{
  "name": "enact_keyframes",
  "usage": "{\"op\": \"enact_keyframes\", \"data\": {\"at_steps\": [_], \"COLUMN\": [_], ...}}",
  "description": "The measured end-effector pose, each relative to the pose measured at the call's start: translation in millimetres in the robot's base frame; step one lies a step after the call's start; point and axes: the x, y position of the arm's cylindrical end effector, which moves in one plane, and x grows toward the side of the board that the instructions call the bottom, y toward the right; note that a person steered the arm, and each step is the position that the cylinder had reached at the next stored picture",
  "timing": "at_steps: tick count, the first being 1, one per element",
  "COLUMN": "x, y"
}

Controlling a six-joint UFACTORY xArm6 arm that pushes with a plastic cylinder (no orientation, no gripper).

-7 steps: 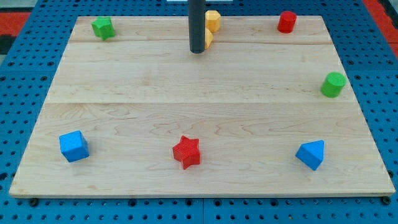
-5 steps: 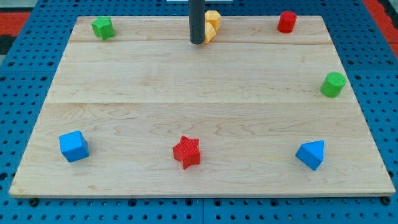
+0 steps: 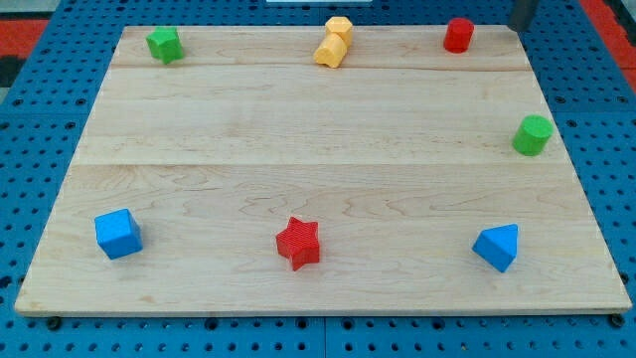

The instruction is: Bring the red circle at the left side of the red star

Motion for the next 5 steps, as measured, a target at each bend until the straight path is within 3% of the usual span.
{"op": "enact_keyframes", "data": {"at_steps": [1, 3, 5], "x": [23.7, 37.9, 96.7], "y": [-83.9, -124.5, -174.1]}}
